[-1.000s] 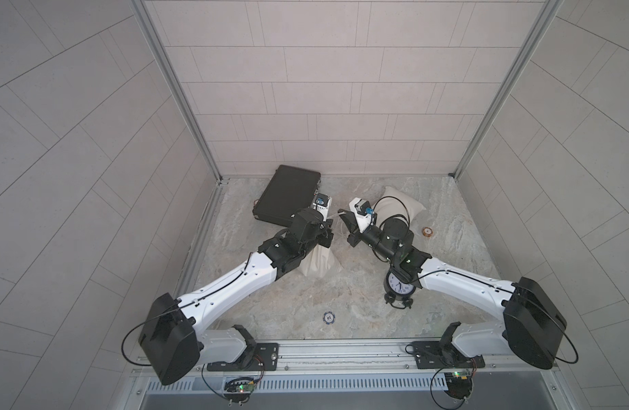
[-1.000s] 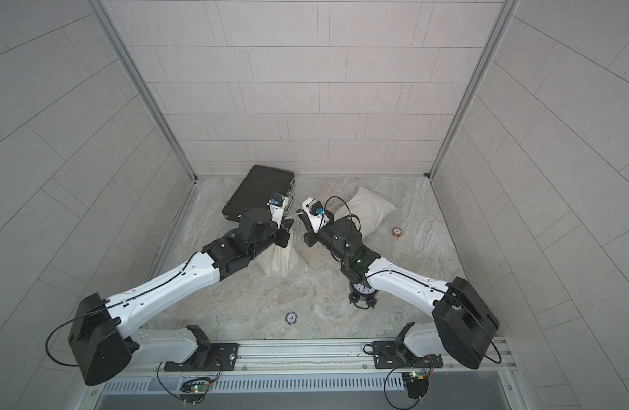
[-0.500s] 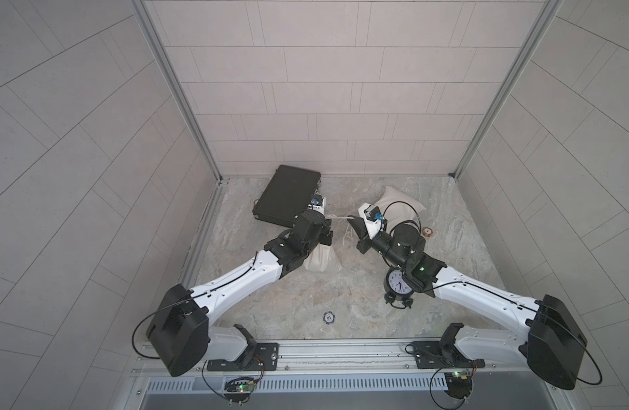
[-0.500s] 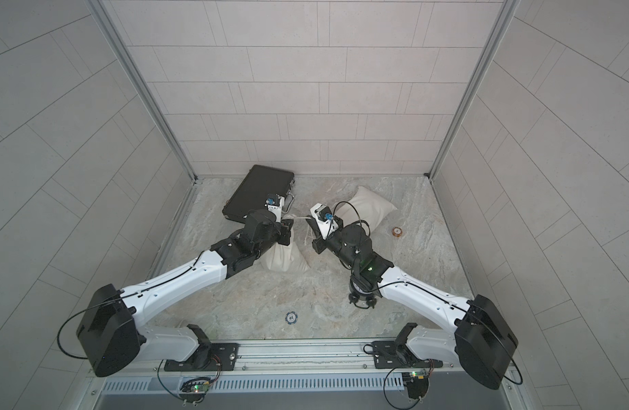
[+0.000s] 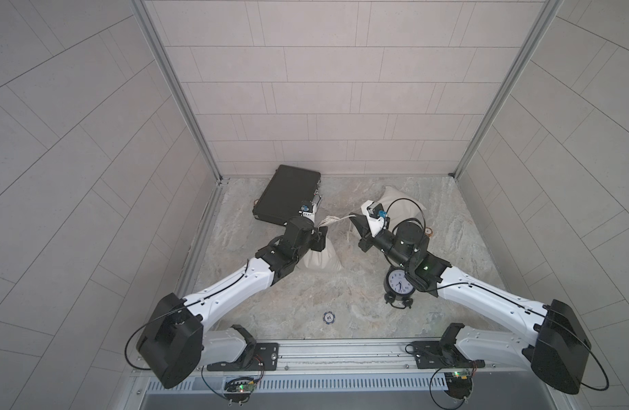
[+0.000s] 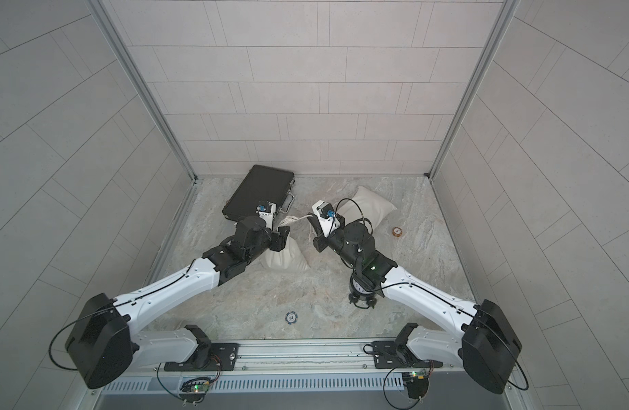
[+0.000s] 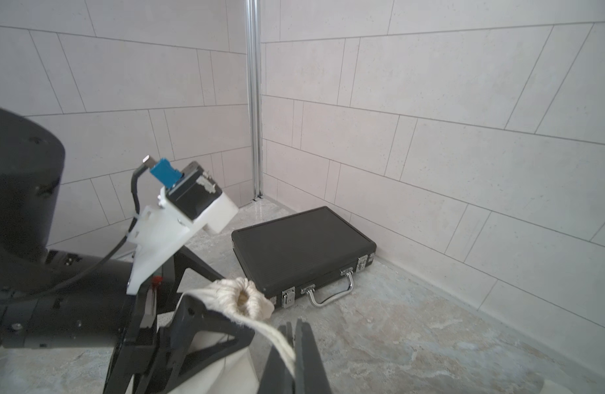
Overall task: Close the soil bag
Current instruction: Frap the soil bag at the center of the board.
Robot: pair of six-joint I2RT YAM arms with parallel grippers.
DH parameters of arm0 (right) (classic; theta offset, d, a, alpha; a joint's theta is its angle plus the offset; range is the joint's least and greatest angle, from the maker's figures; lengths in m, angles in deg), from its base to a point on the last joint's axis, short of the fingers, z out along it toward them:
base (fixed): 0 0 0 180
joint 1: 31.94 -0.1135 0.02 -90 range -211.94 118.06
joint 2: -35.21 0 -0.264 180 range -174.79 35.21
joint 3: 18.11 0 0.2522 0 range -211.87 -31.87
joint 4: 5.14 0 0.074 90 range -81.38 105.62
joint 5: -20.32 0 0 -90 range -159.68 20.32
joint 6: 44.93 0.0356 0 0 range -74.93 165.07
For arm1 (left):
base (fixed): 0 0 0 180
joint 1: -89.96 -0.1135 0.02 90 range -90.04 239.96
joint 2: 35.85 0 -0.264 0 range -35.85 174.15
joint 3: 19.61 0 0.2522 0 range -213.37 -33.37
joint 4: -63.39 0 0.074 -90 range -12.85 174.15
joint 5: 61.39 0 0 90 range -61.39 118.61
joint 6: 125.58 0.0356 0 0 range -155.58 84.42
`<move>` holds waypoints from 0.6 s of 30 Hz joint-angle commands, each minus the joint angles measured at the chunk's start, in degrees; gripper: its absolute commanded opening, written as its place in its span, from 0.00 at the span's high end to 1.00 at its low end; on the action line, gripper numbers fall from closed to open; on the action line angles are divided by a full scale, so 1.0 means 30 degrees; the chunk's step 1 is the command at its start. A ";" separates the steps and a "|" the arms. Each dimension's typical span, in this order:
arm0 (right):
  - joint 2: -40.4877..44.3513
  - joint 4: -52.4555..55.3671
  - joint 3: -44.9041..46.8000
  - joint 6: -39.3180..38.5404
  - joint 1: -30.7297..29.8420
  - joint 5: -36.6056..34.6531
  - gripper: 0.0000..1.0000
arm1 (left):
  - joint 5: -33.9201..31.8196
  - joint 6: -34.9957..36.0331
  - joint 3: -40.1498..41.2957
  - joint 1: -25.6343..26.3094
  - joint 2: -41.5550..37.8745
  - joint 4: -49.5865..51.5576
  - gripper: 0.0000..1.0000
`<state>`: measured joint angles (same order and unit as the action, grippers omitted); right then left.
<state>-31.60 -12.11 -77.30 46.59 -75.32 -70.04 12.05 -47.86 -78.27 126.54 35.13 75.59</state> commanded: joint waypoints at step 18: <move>-0.0291 0.0528 -0.1600 0.0094 0.0083 0.1233 1.00 | 0.8096 0.4807 -0.2955 0.0168 -0.1710 -0.0756 0.52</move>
<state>-33.11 -11.08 -80.33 46.79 -75.25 -66.85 34.02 -35.79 -85.16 126.74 29.49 72.49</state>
